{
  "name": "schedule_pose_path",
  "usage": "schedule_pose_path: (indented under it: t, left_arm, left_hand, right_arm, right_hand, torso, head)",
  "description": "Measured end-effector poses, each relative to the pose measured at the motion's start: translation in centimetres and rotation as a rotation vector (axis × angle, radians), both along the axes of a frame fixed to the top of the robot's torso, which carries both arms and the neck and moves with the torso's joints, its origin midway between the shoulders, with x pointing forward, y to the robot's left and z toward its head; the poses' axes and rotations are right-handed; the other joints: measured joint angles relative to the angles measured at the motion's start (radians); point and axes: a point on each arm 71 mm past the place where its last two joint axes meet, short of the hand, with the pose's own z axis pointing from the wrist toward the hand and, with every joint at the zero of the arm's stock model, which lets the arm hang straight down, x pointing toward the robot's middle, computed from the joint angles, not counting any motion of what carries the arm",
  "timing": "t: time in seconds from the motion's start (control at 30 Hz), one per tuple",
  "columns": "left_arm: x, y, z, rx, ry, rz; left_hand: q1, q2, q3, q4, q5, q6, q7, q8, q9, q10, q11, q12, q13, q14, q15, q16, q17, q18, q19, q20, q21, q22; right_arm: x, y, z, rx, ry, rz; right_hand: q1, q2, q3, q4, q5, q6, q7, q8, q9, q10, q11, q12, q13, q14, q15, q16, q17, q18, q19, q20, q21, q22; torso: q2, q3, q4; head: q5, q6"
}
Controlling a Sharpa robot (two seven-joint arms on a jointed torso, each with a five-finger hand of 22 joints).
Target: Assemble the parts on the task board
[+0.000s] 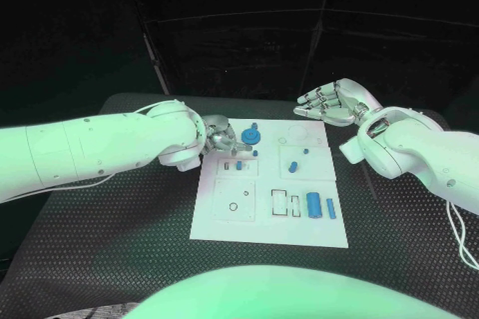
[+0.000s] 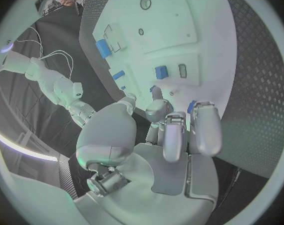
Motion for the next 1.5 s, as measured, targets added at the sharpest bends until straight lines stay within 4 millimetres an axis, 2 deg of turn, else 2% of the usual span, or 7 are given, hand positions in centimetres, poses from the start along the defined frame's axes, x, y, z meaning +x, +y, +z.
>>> schedule_pose_path:
  t: [0.07,0.13,0.33,0.73,1.17,1.5]
  left_arm:
    - [0.7,0.3,1.0,0.007,-0.001,-0.005]
    - [1.5,0.8,2.0,0.019,0.000,-0.005]
    - [3.9,1.9,3.7,0.055,0.012,0.007]
    - [6.6,2.5,3.2,0.124,0.069,0.021]
    - [7.7,3.6,1.5,0.180,0.108,0.044]
    - [7.9,3.7,0.1,0.208,0.147,0.042]
  left_hand:
    - [0.021,0.009,-0.025,0.006,0.000,-0.020,0.016,-0.043,-0.036,-0.010,0.010,-0.007,-0.013,0.000,0.013,0.000,0.000,0.000,-0.004,0.011,-0.005,-0.007]
    - [0.034,0.022,-0.048,0.008,0.000,-0.027,0.023,-0.074,-0.067,-0.010,0.018,-0.007,-0.015,0.000,0.017,0.000,0.000,0.000,-0.002,0.017,-0.005,-0.008]
    - [0.077,0.036,-0.080,0.001,0.000,-0.017,0.033,-0.103,-0.106,-0.013,0.024,-0.007,-0.023,0.000,0.024,0.000,0.000,0.000,-0.005,0.026,-0.012,-0.012]
    - [0.087,0.046,-0.088,-0.001,0.000,-0.012,0.031,-0.107,-0.120,-0.016,0.027,-0.007,-0.032,0.000,0.024,0.000,0.000,0.000,-0.006,0.027,-0.012,-0.016]
    - [0.092,0.051,-0.094,-0.001,0.000,-0.008,0.034,-0.111,-0.125,-0.016,0.027,-0.011,-0.033,0.000,0.024,0.000,0.000,0.000,-0.006,0.027,-0.012,-0.015]
    - [0.100,0.050,-0.100,0.000,0.000,0.000,0.032,-0.111,-0.128,-0.019,0.030,-0.011,-0.036,0.000,0.024,0.000,0.000,0.000,-0.006,0.027,-0.012,-0.015]
  right_arm:
    - [0.0,0.0,0.0,0.000,0.001,-0.001]
    - [0.1,-0.1,-0.1,-0.001,0.001,-0.003]
    - [0.2,-0.2,-0.1,-0.002,0.002,-0.007]
    - [0.2,-0.2,-0.1,-0.002,0.004,-0.008]
    - [0.1,-0.1,-0.1,-0.002,0.005,-0.006]
    - [0.1,-0.1,-0.1,-0.001,0.006,-0.005]
  right_hand:
    - [0.000,0.000,0.000,0.000,0.000,0.000,0.000,0.000,0.000,0.000,0.000,0.000,0.000,0.000,0.000,0.000,0.000,0.000,0.000,0.000,0.000,0.000]
    - [0.000,0.000,0.000,0.000,0.000,0.000,0.000,0.000,0.000,-0.004,0.004,0.000,0.000,0.000,0.000,0.000,-0.001,0.000,0.000,0.000,0.000,0.000]
    - [0.000,0.000,0.000,0.000,0.000,0.000,0.000,0.000,0.000,-0.004,0.004,0.000,0.000,0.000,0.000,0.000,-0.002,0.000,0.000,0.000,-0.005,0.000]
    - [0.000,0.000,0.000,0.000,0.000,0.000,0.000,0.000,0.000,-0.004,0.004,0.000,0.000,0.000,0.000,0.000,-0.004,0.000,0.000,0.000,-0.008,0.000]
    - [0.000,0.000,0.000,0.000,0.000,0.000,0.000,0.000,0.000,-0.004,0.003,0.000,0.000,0.000,0.000,0.000,-0.006,0.000,0.000,0.000,-0.008,0.000]
    - [0.000,0.000,0.000,0.000,0.000,0.000,0.000,0.000,0.000,-0.004,0.003,0.000,0.000,0.000,0.000,0.000,-0.006,0.000,0.000,0.000,-0.008,0.000]
  torso:
    - [0.000,0.0003,0.0000]
    - [0.000,0.0012,0.0000]
    - [0.000,0.0013,-0.0013]
    - [0.002,0.0008,-0.0022]
    - [-0.001,0.0005,-0.0008]
    - [0.000,0.0011,-0.0008]
  head:
    - [0.000,0.000]
    - [0.000,0.000]
    - [-0.004,0.000]
    - [-0.004,0.000]
    - [0.000,0.000]
    - [0.000,0.000]
